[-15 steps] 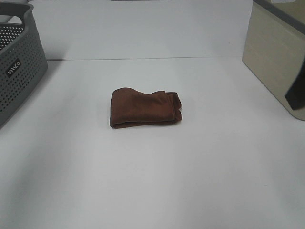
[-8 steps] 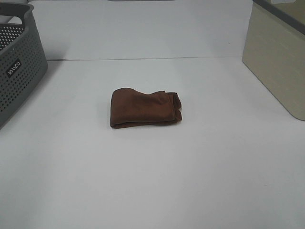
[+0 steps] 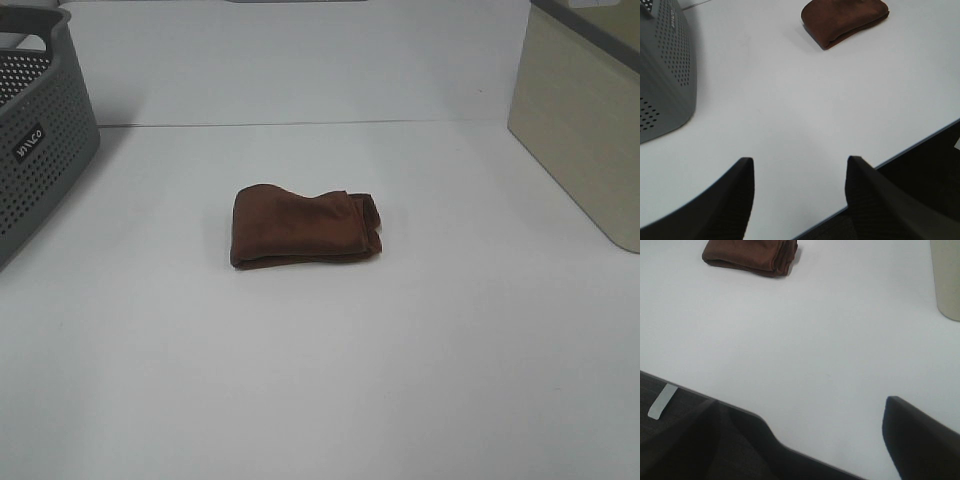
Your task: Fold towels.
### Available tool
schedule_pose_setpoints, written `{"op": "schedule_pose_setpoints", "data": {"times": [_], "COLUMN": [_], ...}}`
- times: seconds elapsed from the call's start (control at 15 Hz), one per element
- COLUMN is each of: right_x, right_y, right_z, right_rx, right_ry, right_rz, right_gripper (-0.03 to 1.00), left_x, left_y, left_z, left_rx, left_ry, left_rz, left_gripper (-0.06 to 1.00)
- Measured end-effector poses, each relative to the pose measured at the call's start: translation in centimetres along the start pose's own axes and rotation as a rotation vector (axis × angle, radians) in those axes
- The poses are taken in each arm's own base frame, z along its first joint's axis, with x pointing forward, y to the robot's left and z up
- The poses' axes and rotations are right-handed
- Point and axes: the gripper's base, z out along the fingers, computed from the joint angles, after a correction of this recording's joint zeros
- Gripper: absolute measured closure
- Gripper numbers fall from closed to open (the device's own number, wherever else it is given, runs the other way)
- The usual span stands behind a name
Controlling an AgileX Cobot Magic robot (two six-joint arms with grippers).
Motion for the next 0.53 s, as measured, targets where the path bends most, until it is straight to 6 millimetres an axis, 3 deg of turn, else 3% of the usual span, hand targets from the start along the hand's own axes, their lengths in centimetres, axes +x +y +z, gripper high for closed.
{"op": "schedule_pose_setpoints", "data": {"times": [0.53], "right_x": [0.23], "right_y": [0.0], "right_z": [0.46], "right_rx": [-0.001], "right_ry": [-0.014], "right_rz": [0.004], "right_gripper": [0.14], "left_x": [-0.04], "left_y": [-0.16], "left_z": [0.11], "left_rx": [0.017], "left_ry": [-0.015], "left_rz": [0.022], "left_gripper": [0.41]}}
